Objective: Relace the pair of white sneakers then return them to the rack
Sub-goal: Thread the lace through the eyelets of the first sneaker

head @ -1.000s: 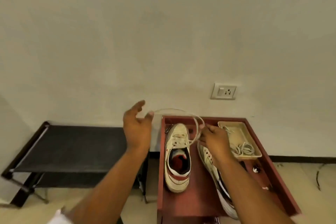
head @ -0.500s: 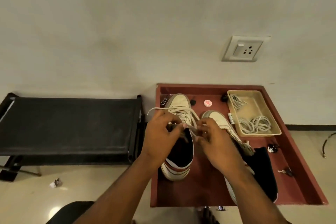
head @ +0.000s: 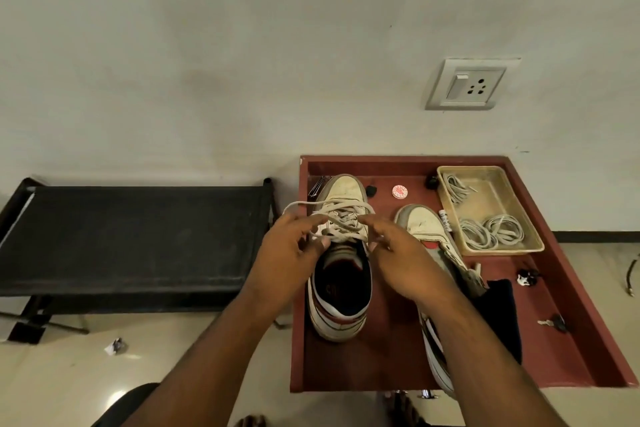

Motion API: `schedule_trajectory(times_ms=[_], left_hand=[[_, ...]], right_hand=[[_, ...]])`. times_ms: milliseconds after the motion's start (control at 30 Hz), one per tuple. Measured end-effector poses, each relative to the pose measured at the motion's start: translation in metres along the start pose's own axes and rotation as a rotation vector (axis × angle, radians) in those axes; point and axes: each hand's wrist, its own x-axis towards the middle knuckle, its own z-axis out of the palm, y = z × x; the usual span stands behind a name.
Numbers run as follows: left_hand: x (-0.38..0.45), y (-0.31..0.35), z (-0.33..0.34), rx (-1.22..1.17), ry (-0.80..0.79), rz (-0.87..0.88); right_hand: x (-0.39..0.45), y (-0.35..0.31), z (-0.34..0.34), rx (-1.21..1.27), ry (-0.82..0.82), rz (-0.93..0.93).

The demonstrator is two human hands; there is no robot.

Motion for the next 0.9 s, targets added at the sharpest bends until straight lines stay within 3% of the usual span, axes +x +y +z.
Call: schedule_trajectory(times_ms=[100, 233, 433, 667, 900], left_hand=[[0.001, -0.005, -0.001, 0.172, -0.058, 0.028], [0.003, -0.006, -0.001, 0.160, 0.012, 0.068], [0.005, -0.010, 0.001, 0.093, 0.013, 0.108], [0.006, -0.015, -0.015, 0.117, -0.031, 0.073], [0.011, -0.025, -0.046, 0.516, -0.127, -0.101]], right_hand=[[0.011, 0.000, -0.005, 0.031, -0.145, 0.074], [0.015, 0.004, -0.007, 0.049, -0.007, 0.048], [0.011, 0.002, -0.011, 0.100, -0.030, 0.023], [-0.003, -0.010, -0.031, -0.177, 0.080, -0.024], [-0.028, -0.004, -0.066, -0.258, 0.160, 0.034]])
